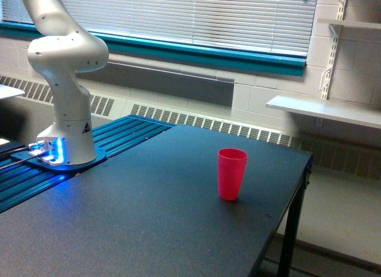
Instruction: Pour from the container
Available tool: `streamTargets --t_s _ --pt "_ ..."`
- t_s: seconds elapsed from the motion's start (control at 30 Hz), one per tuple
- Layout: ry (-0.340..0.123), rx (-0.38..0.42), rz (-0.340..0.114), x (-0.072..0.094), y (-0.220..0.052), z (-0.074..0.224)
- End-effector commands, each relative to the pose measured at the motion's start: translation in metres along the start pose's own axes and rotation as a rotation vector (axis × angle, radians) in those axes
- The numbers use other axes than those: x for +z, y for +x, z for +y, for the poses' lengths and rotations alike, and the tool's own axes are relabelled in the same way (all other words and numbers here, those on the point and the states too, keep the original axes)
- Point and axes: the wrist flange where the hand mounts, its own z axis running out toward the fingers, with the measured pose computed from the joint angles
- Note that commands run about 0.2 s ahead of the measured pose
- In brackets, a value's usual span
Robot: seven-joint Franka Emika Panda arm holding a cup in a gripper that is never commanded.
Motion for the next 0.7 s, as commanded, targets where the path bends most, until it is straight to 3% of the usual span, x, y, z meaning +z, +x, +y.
streamTargets --t_s 0.03,0.57,0.7 --pt "-0.06 0.028 -0.025 0.016 -0.008 0.006" --pt "-0.144 0.0 -0.059 0.028 -0.019 0.003" --pt "-0.17 -0.023 -0.047 0.031 -0.03 -0.005"
